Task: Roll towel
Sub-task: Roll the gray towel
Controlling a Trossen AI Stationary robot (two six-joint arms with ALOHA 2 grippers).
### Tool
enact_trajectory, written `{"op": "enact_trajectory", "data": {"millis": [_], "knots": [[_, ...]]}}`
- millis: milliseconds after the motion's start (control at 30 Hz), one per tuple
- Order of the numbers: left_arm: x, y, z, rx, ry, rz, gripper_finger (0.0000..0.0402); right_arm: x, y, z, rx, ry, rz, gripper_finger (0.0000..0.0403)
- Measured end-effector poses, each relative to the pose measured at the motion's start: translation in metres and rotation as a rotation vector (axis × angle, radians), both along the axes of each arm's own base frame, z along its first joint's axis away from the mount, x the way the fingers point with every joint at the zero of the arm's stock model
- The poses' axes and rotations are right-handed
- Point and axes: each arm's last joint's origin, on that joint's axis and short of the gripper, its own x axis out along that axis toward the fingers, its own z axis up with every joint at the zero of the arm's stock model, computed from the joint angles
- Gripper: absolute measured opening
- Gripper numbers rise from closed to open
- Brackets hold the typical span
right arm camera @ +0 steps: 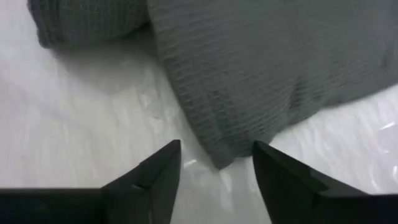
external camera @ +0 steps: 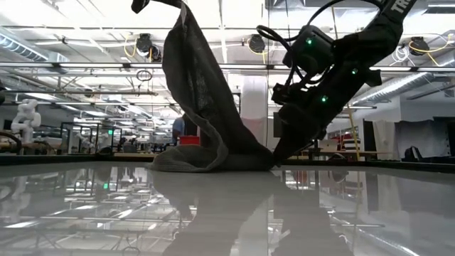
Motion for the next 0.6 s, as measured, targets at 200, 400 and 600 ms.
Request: {"op": "enact_trajectory", "data": {"millis": [200, 400, 600], "knots": [[-0.0001, 0.0002, 0.0000, 0.000, 0.000, 0.001, 0.0000, -0.0001, -0.0011, 0.0004, -0.012, 0.007, 0.016, 0.0115], [-0.0001, 0.0002, 0.0000, 0.001, 0.000, 0.004, 0.0000, -0.0004, -0.0055, 0.0005, -0.006, 0.004, -0.002, 0.0023], [0.0000, 0.0003, -0.0001, 0.001, 0.001, 0.004, 0.0000, 0.0002, -0.0070, 0.0071, 0.038, 0.003, 0.000, 0.0004]]}}
